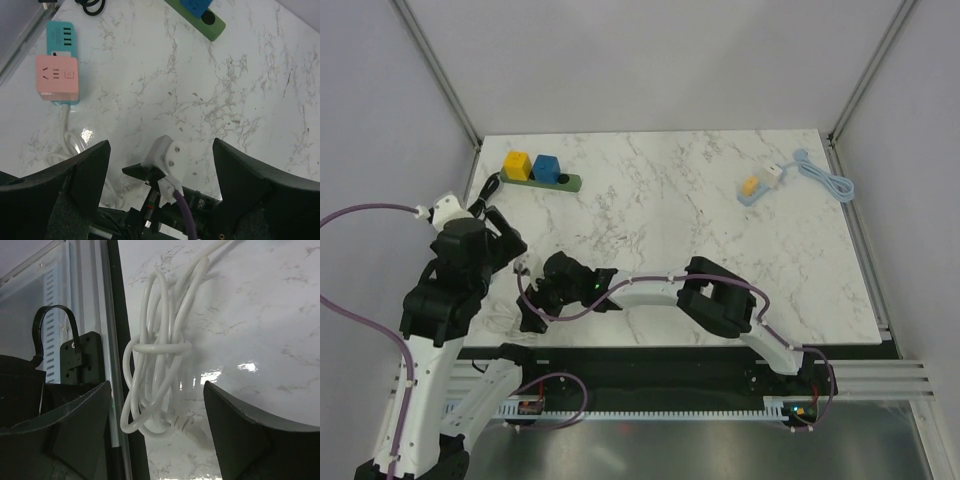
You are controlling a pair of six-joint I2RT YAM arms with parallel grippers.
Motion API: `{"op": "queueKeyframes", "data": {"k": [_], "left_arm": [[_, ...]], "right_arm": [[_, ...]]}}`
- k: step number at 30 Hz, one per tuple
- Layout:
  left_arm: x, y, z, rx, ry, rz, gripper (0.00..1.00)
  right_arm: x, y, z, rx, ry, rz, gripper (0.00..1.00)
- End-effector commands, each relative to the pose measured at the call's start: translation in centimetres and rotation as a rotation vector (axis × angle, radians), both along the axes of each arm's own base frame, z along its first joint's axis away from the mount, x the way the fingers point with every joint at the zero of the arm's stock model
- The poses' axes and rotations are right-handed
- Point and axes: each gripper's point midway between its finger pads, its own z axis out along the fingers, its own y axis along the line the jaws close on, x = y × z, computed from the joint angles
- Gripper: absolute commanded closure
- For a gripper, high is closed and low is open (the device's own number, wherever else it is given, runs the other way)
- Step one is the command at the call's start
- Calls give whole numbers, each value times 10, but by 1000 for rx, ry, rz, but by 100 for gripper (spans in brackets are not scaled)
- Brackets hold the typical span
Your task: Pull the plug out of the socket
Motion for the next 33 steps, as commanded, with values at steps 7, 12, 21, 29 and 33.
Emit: {"op": "queueKeyframes", "data": {"k": [7,12,21,29,33], "left_arm": [[-10,16,16,85,-42,20,13],[-4,12,3,87,0,1,14],[4,1,-7,69,30,-51,16],[13,-18,-39,32,119,-136,8],[17,-30,-63,-13,209,-165,2]], "right_arm": [[-17,23,-25,-21,18,53,26],[-11,19,-34,-50,15,-12,42],[26,-33,-8,-105,-97,-191,75],[63,-96,6,-174,-194,-306,95],[79,-131,-3,-235,-216,-374,94]]}}
